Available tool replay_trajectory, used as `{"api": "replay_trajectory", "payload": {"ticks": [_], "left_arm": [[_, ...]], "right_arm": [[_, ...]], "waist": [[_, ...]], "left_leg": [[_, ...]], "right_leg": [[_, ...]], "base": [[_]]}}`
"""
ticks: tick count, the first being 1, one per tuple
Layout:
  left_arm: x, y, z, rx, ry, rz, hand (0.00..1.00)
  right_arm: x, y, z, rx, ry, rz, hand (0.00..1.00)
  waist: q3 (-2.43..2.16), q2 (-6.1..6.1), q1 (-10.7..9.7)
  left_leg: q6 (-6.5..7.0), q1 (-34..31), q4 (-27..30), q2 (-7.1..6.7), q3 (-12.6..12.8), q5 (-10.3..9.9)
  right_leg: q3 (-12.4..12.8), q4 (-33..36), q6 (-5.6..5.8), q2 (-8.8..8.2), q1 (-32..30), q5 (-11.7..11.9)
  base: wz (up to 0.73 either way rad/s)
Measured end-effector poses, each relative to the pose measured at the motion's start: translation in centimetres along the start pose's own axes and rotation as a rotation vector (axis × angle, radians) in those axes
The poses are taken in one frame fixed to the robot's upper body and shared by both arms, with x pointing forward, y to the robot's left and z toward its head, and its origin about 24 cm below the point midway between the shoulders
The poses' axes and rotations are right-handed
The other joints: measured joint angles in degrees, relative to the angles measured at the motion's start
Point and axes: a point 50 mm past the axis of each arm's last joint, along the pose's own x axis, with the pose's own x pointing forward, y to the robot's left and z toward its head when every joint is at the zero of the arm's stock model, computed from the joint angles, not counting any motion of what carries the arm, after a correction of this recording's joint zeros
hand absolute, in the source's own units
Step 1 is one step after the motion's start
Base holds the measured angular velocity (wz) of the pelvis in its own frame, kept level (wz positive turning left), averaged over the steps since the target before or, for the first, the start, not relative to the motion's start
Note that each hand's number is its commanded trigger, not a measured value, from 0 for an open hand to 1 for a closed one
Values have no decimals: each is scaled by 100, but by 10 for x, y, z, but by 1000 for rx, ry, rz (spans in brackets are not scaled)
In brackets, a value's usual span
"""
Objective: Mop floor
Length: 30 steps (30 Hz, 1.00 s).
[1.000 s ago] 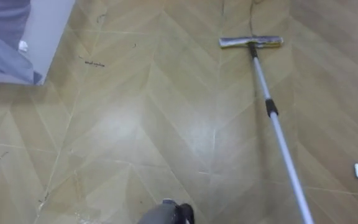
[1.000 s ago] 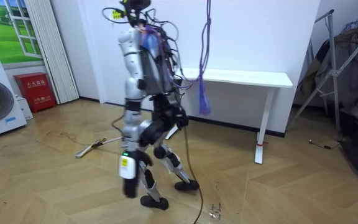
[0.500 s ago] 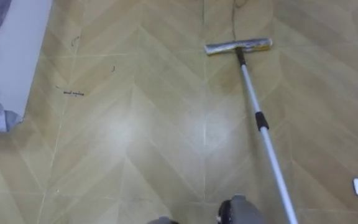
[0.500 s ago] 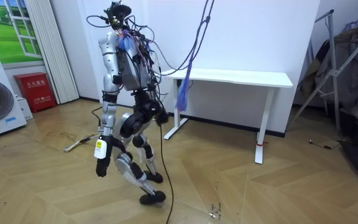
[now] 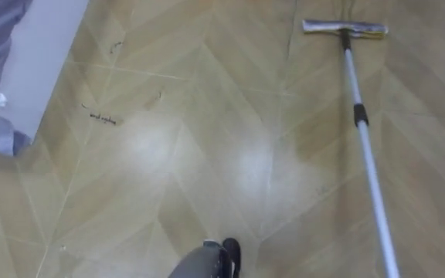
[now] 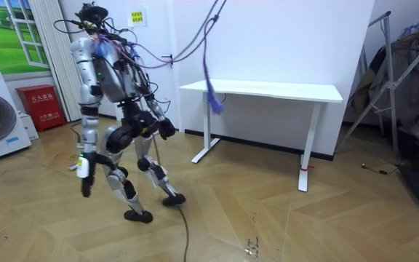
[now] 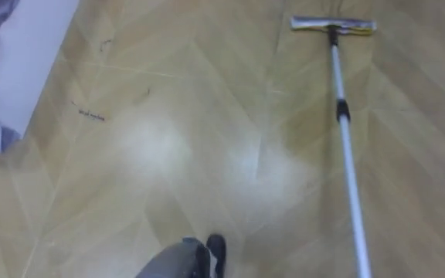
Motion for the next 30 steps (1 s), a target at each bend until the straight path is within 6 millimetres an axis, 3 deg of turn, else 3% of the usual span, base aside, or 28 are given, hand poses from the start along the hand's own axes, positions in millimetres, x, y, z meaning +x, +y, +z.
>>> {"api": "replay_trajectory", "payload": {"ticks": [2,3,5,6,7,8,11,12,13,14,16,17,19,21,22,23,24,25,27,28,29,30], "left_arm": [[0,1,4,-1,-25,19,0],[0,0,3,-2,-25,18,0],[-1,0,-5,0,-7,21,0],[-1,1,-12,3,15,30,0],[-2,-3,-17,4,34,25,0],[-2,-6,-21,4,49,15,0],[-2,-5,-25,-13,73,16,0],[-2,-4,-24,-17,69,19,0],[-2,-4,-22,-29,63,19,0],[-2,-3,-21,-40,61,19,0],[-2,2,-20,-48,54,27,0],[-2,4,-20,-47,52,32,0],[-2,10,-25,-45,65,47,0],[-3,8,-32,-48,85,35,0],[-3,6,-37,-47,98,20,0],[-4,5,-38,-48,102,11,0],[-4,3,-38,-48,99,-8,0],[-4,2,-37,-43,92,-21,0],[-3,0,-32,-43,75,-36,0],[-3,-2,-30,-44,67,-43,0],[-3,-3,-30,-44,65,-46,0],[-4,-6,-30,-44,65,-52,0]], "right_arm": [[2,2,-20,-7,46,-7,100],[3,6,-33,-11,78,-2,100],[4,16,-46,-18,113,17,100],[4,24,-52,-31,132,33,100],[4,29,-54,-36,139,42,100],[3,32,-43,-40,120,46,100],[1,35,-18,-55,90,40,100],[-2,30,3,-65,59,20,100],[-6,21,30,-71,0,-10,100],[-10,16,45,-70,-34,-22,100],[-28,7,103,-68,-188,-48,100],[-33,6,115,-72,-227,-52,100],[-46,6,144,-38,-343,-32,100],[-50,11,153,-21,-386,17,100],[-48,15,149,-14,-375,46,100],[-45,16,144,-10,-362,55,100],[-38,16,128,-4,-322,63,100],[-29,13,107,-10,-264,57,100],[-17,4,74,-20,-162,26,100],[-10,-1,51,-43,-98,-1,100],[-8,-3,39,-49,-66,-12,100],[-3,-6,17,-52,-10,-25,100]], "waist": [[18,145,-132],[4,210,-174],[2,235,-232],[25,207,-263],[-12,227,-230],[-3,260,-197],[30,211,-209],[73,147,-174],[107,97,-88],[127,58,-60],[200,-107,62],[208,-167,97],[214,-359,388],[201,-360,420],[203,-362,422],[195,-361,418],[175,-342,406],[148,-318,391],[109,-220,384],[81,-168,343],[67,-146,307],[17,-59,197]], "left_leg": [[3,222,-164,2,-22,-16],[-13,407,-263,6,-50,-26],[-137,666,-312,21,-137,-181],[-259,824,-277,59,-155,-500],[-377,830,-88,138,-161,-627],[-479,908,-38,223,-181,-707],[-582,1039,227,323,-193,-766],[-631,1012,523,356,-196,-734],[-779,855,957,443,-202,-640],[-803,763,1194,480,-208,-562],[-856,359,1837,619,-228,-225],[-858,242,1831,622,-231,-243],[-848,-206,1438,614,-252,-248],[-886,-353,672,606,-247,-184],[-782,-369,151,530,-224,56],[-700,-370,20,479,-238,232],[-565,-305,-140,427,-253,453],[-455,-172,-151,415,-193,532],[-254,-58,-88,348,-93,364],[-177,60,-87,233,-27,233],[-143,138,-86,177,10,165],[-83,281,-79,77,18,13]], "right_leg": [[113,-55,1,-27,-529,1],[182,-522,0,-55,-770,29],[238,-1639,-35,-111,-940,376],[245,-2037,-11,-93,-1001,869],[210,-1994,-114,-40,-971,1048],[109,-1979,-255,39,-904,1020],[79,-1784,-412,139,-699,749],[87,-1640,-422,165,-653,548],[95,-1519,-485,235,-645,447],[101,-1464,-522,271,-644,405],[158,-1364,-604,428,-627,288],[144,-1360,-648,444,-627,274],[120,-1402,-762,567,-530,265],[-77,-1577,-816,622,-234,195],[-183,-1684,-822,619,-4,109],[-209,-1745,-800,619,107,61],[-243,-1858,-730,616,317,-27],[-246,-1911,-663,584,473,-119],[-171,-1802,-568,488,571,-187],[-173,-1426,-493,333,520,-152],[-160,-1190,-375,237,439,-88],[-132,-653,-94,132,273,135]], "base": [[-13],[-26],[-31],[-30],[-44],[-38],[-6],[-4],[-13],[-18],[5],[12],[-8],[8],[22],[28],[36],[38],[24],[13],[11],[10]]}}
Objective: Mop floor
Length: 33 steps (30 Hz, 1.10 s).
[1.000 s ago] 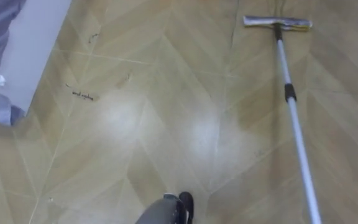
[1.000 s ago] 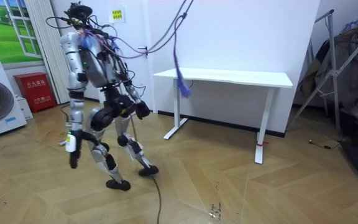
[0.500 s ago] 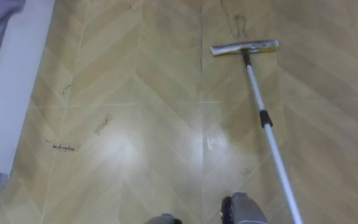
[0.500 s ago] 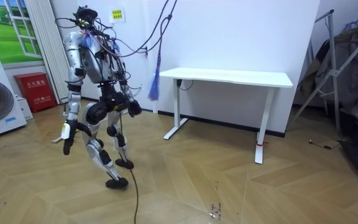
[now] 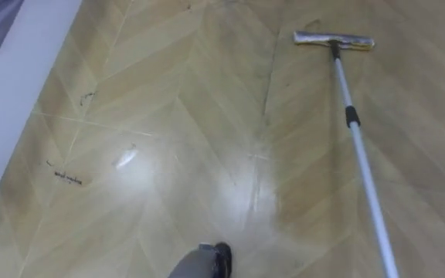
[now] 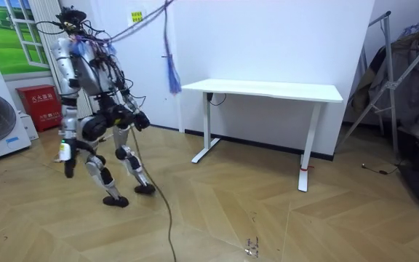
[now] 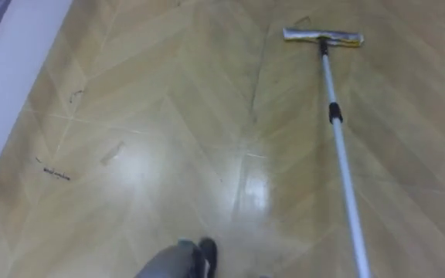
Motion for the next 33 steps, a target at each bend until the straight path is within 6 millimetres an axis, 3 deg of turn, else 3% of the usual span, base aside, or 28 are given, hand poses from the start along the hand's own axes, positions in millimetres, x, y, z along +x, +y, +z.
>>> {"api": "replay_trajectory", "payload": {"ticks": [1,3,6,7,8,10,12,13,15,16,17,18,19,20,21,22,24,25,26,27,29,31,32,33], "left_arm": [[0,-2,0,8,1,0,0],[0,0,2,4,-11,10,0],[-1,0,6,17,-30,21,0],[-1,-1,5,30,-25,30,0],[-1,-3,2,37,-17,32,0],[-2,-9,-2,33,-10,17,0],[-2,-8,-4,31,5,19,0],[-2,-7,-4,31,8,23,0],[-2,-6,0,31,-7,30,0],[-2,-4,2,29,-10,38,0],[-2,-3,2,14,-9,42,0],[-2,0,3,-12,-11,52,0],[-2,4,4,-24,-14,68,0],[-2,6,7,-22,-23,76,0],[-2,10,10,-22,-41,90,0],[-2,14,11,-23,-52,101,0],[-3,14,6,-22,-38,112,0],[-3,14,4,-24,-38,113,0],[-4,13,1,-25,-34,109,0],[-4,12,1,-25,-35,101,0],[-3,12,6,-20,-47,84,0],[-3,13,16,-8,-89,78,0],[-3,13,18,4,-97,80,0],[-3,12,19,21,-108,85,0]], "right_arm": [[3,3,-19,-6,44,0,100],[5,14,-35,-4,81,20,100],[5,30,-45,-9,99,48,100],[5,38,-49,-5,108,68,100],[5,43,-55,0,126,83,100],[5,44,-61,5,142,86,100],[5,45,-57,6,140,88,100],[4,44,-47,7,125,86,100],[3,35,-28,8,88,66,100],[1,27,-7,5,50,43,100],[-1,23,5,-1,22,32,100],[-6,15,30,-1,-40,12,100],[-14,9,58,3,-110,0,100],[-18,6,71,8,-146,-6,100],[-26,2,92,26,-205,-12,100],[-34,1,111,47,-274,-4,100],[-42,6,129,73,-345,29,100],[-43,11,132,76,-357,56,100],[-42,12,130,75,-354,68,100],[-39,13,123,76,-337,79,100],[-28,11,100,80,-280,83,100],[-13,4,57,70,-158,60,100],[-9,2,44,65,-124,49,100],[-3,-1,18,50,-58,32,100]], "waist": [[-32,98,-123],[-24,194,-165],[-10,238,-350],[1,230,-434],[23,186,-459],[-22,271,-440],[-15,298,-436],[1,272,-444],[36,219,-417],[70,173,-395],[84,152,-342],[122,68,-213],[143,-16,-147],[159,-45,-140],[206,-148,-68],[217,-196,72],[203,-255,166],[179,-299,216],[154,-306,210],[145,-314,178],[138,-312,122],[105,-250,55],[81,-197,13],[28,-106,-76]], "left_leg": [[36,161,-2,-64,-66,-117],[29,339,-51,-67,-127,-233],[-42,509,-134,-64,-195,-369],[-102,616,-103,-65,-230,-479],[-199,698,1,-38,-306,-640],[-357,790,111,72,-396,-827],[-490,908,184,164,-519,-924],[-528,945,298,176,-620,-941],[-625,834,791,251,-580,-884],[-785,622,1277,309,-584,-730],[-818,517,1523,359,-561,-631],[-821,332,1962,460,-480,-399],[-846,131,2110,477,-451,-332],[-843,-14,2075,482,-429,-332],[-842,-321,1876,458,-383,-332],[-846,-570,1369,433,-354,-316],[-789,-735,325,414,-269,-108],[-627,-758,-16,359,-290,357],[-554,-725,-127,323,-304,535],[-394,-584,-205,323,-234,688],[-217,-441,-184,280,-106,625],[-57,-235,-129,121,6,367],[-10,-171,-116,73,23,300],[51,-37,-107,-15,13,169]], "right_leg": [[102,398,86,-38,-140,257],[249,459,92,-20,-399,250],[432,-578,88,-66,-1028,236],[461,-1179,59,-129,-1159,405],[443,-1341,57,-132,-1179,767],[180,-1345,-111,-85,-974,844],[2,-1291,-276,-18,-813,706],[-84,-1192,-357,-21,-730,571],[-125,-995,-358,-1,-657,310],[-122,-850,-383,37,-648,181],[-124,-797,-420,65,-644,133],[-116,-727,-502,123,-618,62],[-92,-679,-585,136,-611,23],[-90,-681,-593,161,-609,8],[-102,-694,-620,177,-605,-19],[-105,-748,-616,206,-563,-31],[-173,-889,-594,246,-368,-83],[-193,-977,-575,248,-193,-152],[-212,-1038,-540,245,-92,-195],[-231,-1133,-452,229,92,-275],[-191,-1230,-339,160,299,-370],[-84,-916,-249,4,409,-355],[-96,-734,-140,-62,396,-295],[-74,-380,70,-137,321,-131]], "base": [[8],[-20],[-15],[14],[12],[3],[15],[32],[27],[10],[-15],[-18],[-6],[12],[6],[0],[-4],[0],[11],[38],[43],[35],[41],[30]]}}
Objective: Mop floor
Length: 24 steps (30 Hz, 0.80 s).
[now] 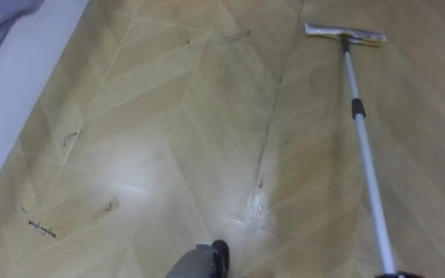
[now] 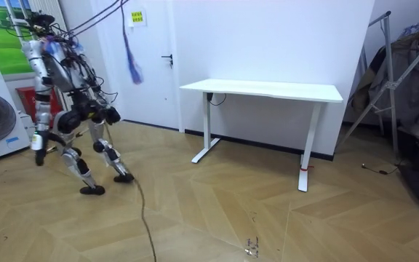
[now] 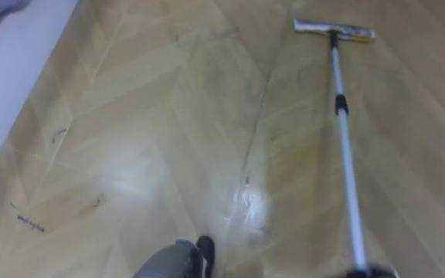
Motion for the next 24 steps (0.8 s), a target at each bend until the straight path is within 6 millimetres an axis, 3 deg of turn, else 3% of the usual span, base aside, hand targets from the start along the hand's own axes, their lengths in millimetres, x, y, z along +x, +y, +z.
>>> {"api": "replay_trajectory", "payload": {"ticks": [1,2,3,4,5,6,8,9,11,14,16,17,19,20,22,23,24], "left_arm": [[0,0,0,23,-4,5,0],[0,-1,0,31,-5,5,0],[0,-2,1,30,-10,3,0],[-1,-5,4,27,-20,-1,0],[-1,-6,4,24,-20,-4,0],[-1,-6,4,24,-18,-4,0],[-1,-6,1,26,-4,-4,0],[-1,-9,-1,24,8,-11,0],[-2,-15,-4,18,22,-27,0],[-2,-15,-8,-8,43,-32,0],[-1,-16,-9,-47,59,-42,0],[-1,-16,-9,-53,62,-42,0],[0,-12,-12,-55,79,-26,0],[0,-11,-12,-56,79,-21,0],[1,-4,-8,-62,70,0,0],[2,-1,-7,-59,69,7,0],[3,4,-8,-56,68,20,0]], "right_arm": [[3,-2,-24,-7,57,-8,100],[4,-2,-34,-9,81,-10,100],[4,-1,-49,-13,115,-11,100],[5,1,-60,-16,141,-12,100],[5,8,-70,-20,164,-4,100],[5,13,-75,-22,173,5,100],[5,26,-83,-25,190,37,100],[5,31,-88,-27,200,52,100],[5,34,-90,-34,206,63,100],[5,42,-83,-60,200,83,100],[5,42,-63,-68,162,74,100],[5,41,-56,-69,147,65,100],[2,33,-14,-75,72,20,100],[0,30,-1,-73,44,10,100],[-12,17,55,-47,-94,-19,100],[-16,15,69,-38,-134,-20,100],[-24,12,92,-21,-204,-12,100]], "waist": [[-50,120,-61],[-68,184,-68],[-77,297,-77],[-51,382,-191],[-25,384,-283],[-35,397,-329],[-21,354,-452],[-9,338,-535],[-27,363,-516],[-3,268,-509],[24,194,-517],[14,206,-507],[107,82,-485],[114,70,-444],[144,-1,-167],[146,-20,-102],[157,-106,-36]], "left_leg": [[38,148,-8,-42,-49,-145],[51,220,-24,-46,-63,-202],[73,343,-90,-47,-69,-262],[80,472,-217,-59,-68,-272],[79,595,-358,-62,-67,-272],[69,654,-424,-60,-63,-277],[-12,832,-515,-72,-44,-333],[-86,963,-491,-54,-66,-436],[-223,1108,-519,86,-95,-522],[-378,1331,-529,231,-143,-645],[-460,1389,-500,275,-204,-699],[-475,1410,-482,289,-218,-707],[-517,1442,-253,306,-268,-728],[-521,1432,-180,312,-266,-726],[-574,1281,168,410,-254,-692],[-608,1287,174,423,-264,-674],[-627,1312,99,429,-287,-663]], "right_leg": [[117,319,82,16,-67,241],[216,478,103,30,-146,319],[400,561,118,83,-361,335],[475,456,118,88,-629,334],[493,81,112,90,-873,340],[502,-205,112,89,-960,367],[540,-1279,48,92,-1024,805],[496,-1476,-28,115,-970,1261],[445,-1667,-151,263,-764,1279],[362,-1668,-305,412,-579,1181],[300,-1608,-395,440,-499,1060],[285,-1589,-418,449,-484,1041],[244,-1443,-494,452,-428,919],[246,-1401,-534,453,-422,880],[274,-1379,-570,556,-384,866],[281,-1389,-594,570,-365,881],[314,-1439,-560,623,-346,937]], "base": [[15],[-17],[-26],[-22],[-9],[0],[2],[-17],[-29],[-12],[7],[12],[8],[0],[-11],[0],[13]]}}
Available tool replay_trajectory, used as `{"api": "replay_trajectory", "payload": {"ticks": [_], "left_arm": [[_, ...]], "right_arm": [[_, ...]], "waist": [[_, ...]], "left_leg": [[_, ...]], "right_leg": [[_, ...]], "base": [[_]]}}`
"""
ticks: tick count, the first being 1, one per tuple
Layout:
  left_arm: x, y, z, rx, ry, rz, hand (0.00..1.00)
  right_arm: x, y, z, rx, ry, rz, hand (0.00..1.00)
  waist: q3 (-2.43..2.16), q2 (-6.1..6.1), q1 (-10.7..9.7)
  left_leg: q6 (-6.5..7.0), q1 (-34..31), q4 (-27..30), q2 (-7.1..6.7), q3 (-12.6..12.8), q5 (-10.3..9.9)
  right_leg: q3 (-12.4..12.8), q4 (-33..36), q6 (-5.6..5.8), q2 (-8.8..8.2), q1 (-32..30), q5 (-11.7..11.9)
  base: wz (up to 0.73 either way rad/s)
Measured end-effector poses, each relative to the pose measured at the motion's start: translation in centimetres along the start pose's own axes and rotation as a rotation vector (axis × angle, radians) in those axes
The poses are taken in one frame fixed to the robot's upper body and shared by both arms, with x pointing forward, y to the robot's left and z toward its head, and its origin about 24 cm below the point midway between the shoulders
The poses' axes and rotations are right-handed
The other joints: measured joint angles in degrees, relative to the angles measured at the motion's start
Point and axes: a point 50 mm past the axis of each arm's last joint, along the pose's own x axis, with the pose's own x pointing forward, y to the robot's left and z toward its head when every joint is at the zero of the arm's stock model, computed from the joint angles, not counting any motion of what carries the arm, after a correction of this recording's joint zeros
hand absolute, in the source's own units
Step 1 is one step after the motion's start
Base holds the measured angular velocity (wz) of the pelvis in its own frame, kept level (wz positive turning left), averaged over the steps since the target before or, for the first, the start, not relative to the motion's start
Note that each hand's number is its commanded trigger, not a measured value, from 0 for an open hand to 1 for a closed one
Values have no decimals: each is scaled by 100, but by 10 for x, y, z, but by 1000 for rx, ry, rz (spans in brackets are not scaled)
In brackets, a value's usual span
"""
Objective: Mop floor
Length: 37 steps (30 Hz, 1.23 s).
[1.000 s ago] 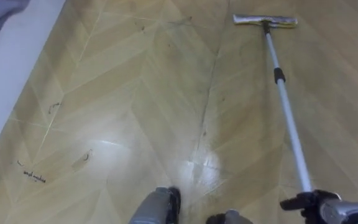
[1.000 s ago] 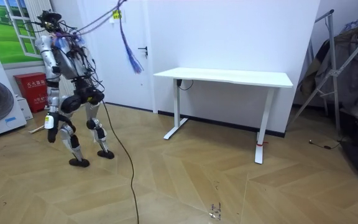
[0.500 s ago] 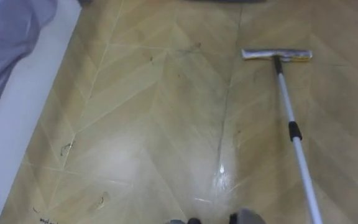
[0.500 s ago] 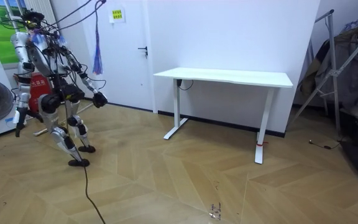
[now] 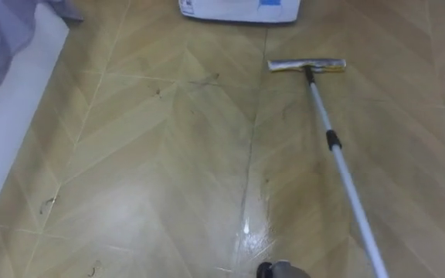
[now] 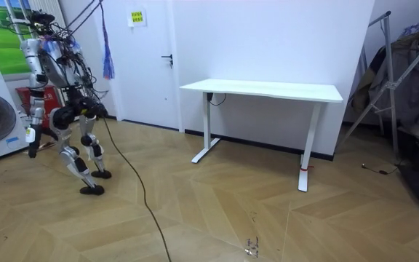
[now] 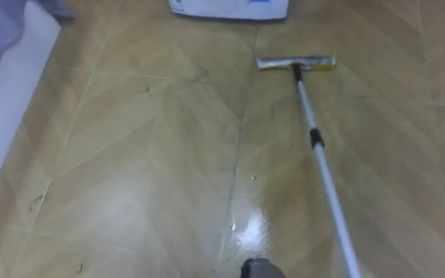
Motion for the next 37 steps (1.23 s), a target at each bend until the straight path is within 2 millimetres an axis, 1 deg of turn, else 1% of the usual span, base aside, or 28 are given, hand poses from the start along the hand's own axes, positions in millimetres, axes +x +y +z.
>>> {"api": "replay_trajectory", "payload": {"ticks": [1,2,3,4,5,6,7,8,9,11,12,13,14,15,16,17,18,19,21,22,23,24,26,27,29,31,34,37], "left_arm": [[1,6,-1,5,1,17,0],[1,8,-2,7,4,24,0],[1,9,-5,10,17,36,0],[1,8,-6,11,25,35,0],[1,8,-9,12,31,33,0],[0,6,-14,16,43,29,0],[0,6,-17,21,51,27,0],[0,5,-18,21,54,26,0],[0,5,-20,20,57,26,0],[-1,4,-20,11,54,23,0],[-1,4,-23,6,59,22,0],[-1,4,-25,-11,62,24,0],[-3,4,-32,-26,72,28,0],[-3,5,-36,-27,80,31,0],[-4,6,-43,-25,97,38,0],[-5,7,-50,-31,117,44,0],[-5,8,-52,-33,127,46,0],[-5,8,-55,-38,142,48,0],[-6,6,-58,-43,164,43,0],[-6,4,-59,-37,172,40,0],[-6,4,-60,-27,174,40,0],[-7,4,-62,-11,178,43,0],[-7,6,-63,-2,189,56,0],[-7,6,-63,-3,192,58,0],[-7,6,-64,-18,200,61,0],[-8,3,-67,-20,212,55,0],[-8,2,-69,-14,230,50,0],[-8,2,-67,-4,225,52,0]], "right_arm": [[-3,0,18,10,-57,15,100],[-5,0,27,13,-85,21,100],[-8,0,39,16,-123,32,100],[-8,0,38,22,-117,42,100],[-7,1,34,22,-107,45,100],[-4,2,21,17,-77,47,100],[0,2,3,12,-42,55,100],[2,3,-9,8,-20,58,100],[5,4,-34,-10,33,63,100],[7,4,-83,-73,146,58,100],[6,4,-95,-86,175,58,100],[4,5,-118,-118,228,60,100],[2,8,-135,-159,267,65,100],[1,10,-143,-177,285,70,100],[-2,16,-158,-206,319,87,100],[-5,21,-171,-214,347,108,100],[-5,25,-173,-215,351,118,100],[-7,31,-181,-218,371,139,100],[-10,41,-187,-228,383,166,100],[-11,46,-190,-221,390,180,100],[-11,48,-190,-215,393,189,100],[-11,51,-189,-213,392,203,100],[-12,59,-190,-212,395,226,100],[-13,61,-190,-213,395,230,100],[-13,64,-189,-211,399,244,100],[-13,65,-189,-213,407,252,100],[-12,66,-186,-213,404,264,100],[-11,65,-182,-219,403,262,100]], "waist": [[-40,-45,87],[-38,-84,131],[-36,-109,145],[-39,-105,165],[-39,-103,175],[-43,-106,196],[-42,-94,179],[-44,-88,169],[-63,-63,148],[-130,6,115],[-144,26,111],[-181,66,75],[-233,70,1],[-255,65,-39],[-278,70,-108],[-283,62,-191],[-281,47,-204],[-279,9,-258],[-269,-35,-379],[-250,-66,-421],[-248,-73,-449],[-232,-120,-484],[-238,-225,-503],[-243,-232,-503],[-231,-258,-502],[-222,-248,-499],[-189,-257,-509],[-182,-243,-525]], "left_leg": [[-1,111,-169,-10,-2,0],[-2,158,-250,-5,-9,1],[-46,258,-428,7,-58,28],[-63,423,-598,23,-120,41],[-67,514,-678,24,-154,57],[-48,707,-868,29,-166,117],[-20,943,-1092,28,-169,185],[-8,1067,-1210,24,-170,222],[20,1305,-1457,15,-166,279],[75,1727,-1917,9,-95,374],[85,1861,-2032,10,-66,396],[99,2098,-2234,12,-12,421],[100,2299,-2348,13,8,430],[96,2398,-2405,20,16,437],[83,2604,-2534,41,97,458],[72,2809,-2670,54,132,473],[73,2904,-2745,53,145,485],[70,3034,-2849,51,153,511],[73,3182,-2952,57,158,532],[73,3269,-2973,59,193,532],[73,3291,-2984,59,200,532],[74,3357,-3017,59,212,533],[74,3394,-3015,61,223,533],[74,3409,-3015,62,224,533],[74,3458,-3019,62,227,533],[74,3560,-3048,65,241,533],[74,3661,-3066,81,283,533],[74,3754,-3118,108,293,533]], "right_leg": [[-9,-42,-1,3,9,39],[-31,-99,-10,9,35,70],[-118,-243,-18,6,150,122],[-213,-421,-12,10,348,165],[-245,-524,-3,15,455,185],[-280,-715,19,21,673,229],[-312,-931,51,22,918,285],[-324,-1040,68,22,1048,313],[-335,-1235,103,21,1280,360],[-327,-1549,150,51,1651,439],[-322,-1607,162,56,1749,446],[-310,-1711,168,58,1926,446],[-277,-1814,179,90,2085,443],[-263,-1862,180,100,2166,442],[-196,-1940,184,125,2339,440],[-116,-2003,191,185,2482,434],[-56,-2006,195,188,2523,426],[-2,-2015,194,210,2590,415],[10,-2083,197,230,2711,417],[12,-2095,200,249,2749,416],[17,-2098,204,256,2768,414],[19,-2102,206,258,2808,412],[83,-2107,213,273,2850,416],[86,-2109,216,273,2858,418],[102,-2113,221,275,2901,421],[133,-2121,224,288,2973,423],[150,-2133,222,296,3069,424],[151,-2188,204,311,3149,449]], "base": [[14],[21],[31],[36],[27],[16],[13],[9],[0],[-13],[-24],[-22],[-23],[-26],[-33],[-36],[-34],[-20],[-6],[-3],[-4],[0],[-4],[0],[-2],[-8],[-5],[-1]]}}
